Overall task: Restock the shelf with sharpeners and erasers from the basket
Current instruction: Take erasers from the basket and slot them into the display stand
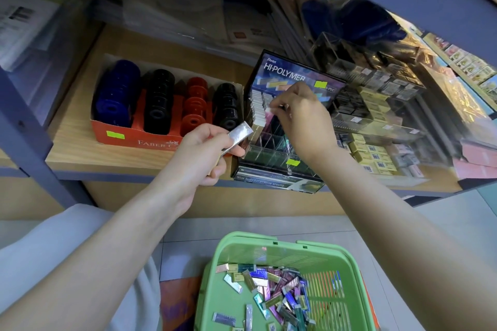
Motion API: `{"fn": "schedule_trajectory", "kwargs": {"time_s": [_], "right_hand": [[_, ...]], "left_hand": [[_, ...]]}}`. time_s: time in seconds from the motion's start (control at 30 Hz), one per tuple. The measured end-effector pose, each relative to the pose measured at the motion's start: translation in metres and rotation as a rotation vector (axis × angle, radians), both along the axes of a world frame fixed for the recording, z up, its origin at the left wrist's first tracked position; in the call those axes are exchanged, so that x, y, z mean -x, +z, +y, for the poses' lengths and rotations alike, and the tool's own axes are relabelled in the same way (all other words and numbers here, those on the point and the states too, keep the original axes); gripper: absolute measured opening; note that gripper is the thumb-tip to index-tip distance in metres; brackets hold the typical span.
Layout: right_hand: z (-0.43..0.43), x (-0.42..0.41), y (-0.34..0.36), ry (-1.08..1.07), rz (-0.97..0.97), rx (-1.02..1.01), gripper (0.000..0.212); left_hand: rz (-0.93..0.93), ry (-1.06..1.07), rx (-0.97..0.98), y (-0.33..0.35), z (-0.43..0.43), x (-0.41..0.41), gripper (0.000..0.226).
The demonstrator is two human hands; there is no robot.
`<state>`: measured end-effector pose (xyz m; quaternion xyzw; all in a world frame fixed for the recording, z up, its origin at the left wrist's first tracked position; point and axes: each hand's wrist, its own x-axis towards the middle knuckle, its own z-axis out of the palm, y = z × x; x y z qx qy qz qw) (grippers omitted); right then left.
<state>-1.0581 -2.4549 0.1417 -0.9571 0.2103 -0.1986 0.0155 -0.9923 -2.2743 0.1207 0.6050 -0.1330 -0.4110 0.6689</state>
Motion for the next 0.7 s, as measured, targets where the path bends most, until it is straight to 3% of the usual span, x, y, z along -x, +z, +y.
{"fn": "schedule_trajectory", "kwargs": {"time_s": [0.13,0.23,0.3,0.5,0.7], "right_hand": [[0.025,0.009,0.01,0.02,-0.207,-0.306,0.016],[0.049,0.024,0.011,0.074,-0.104,-0.597,0.009],[0.057,0.033,0.007,0.102,-0.039,-0.689,0.014],[0.058,0.055,0.007,0.105,0.041,-0.787,0.012],[0.054,0.077,0.009,0.063,0.132,-0.729,0.017]], "left_hand": [[-0.149,0.008,0.009,-0.001,0.002,-0.001,0.007],[-0.219,-0.005,0.014,-0.001,0.001,0.001,0.006],[-0.284,-0.013,0.006,-0.002,-0.001,0.003,0.008],[-0.567,0.025,-0.034,-0.006,-0.006,0.011,0.019],[-0.606,-0.151,0.053,-0.004,-0.013,0.03,0.02]]}}
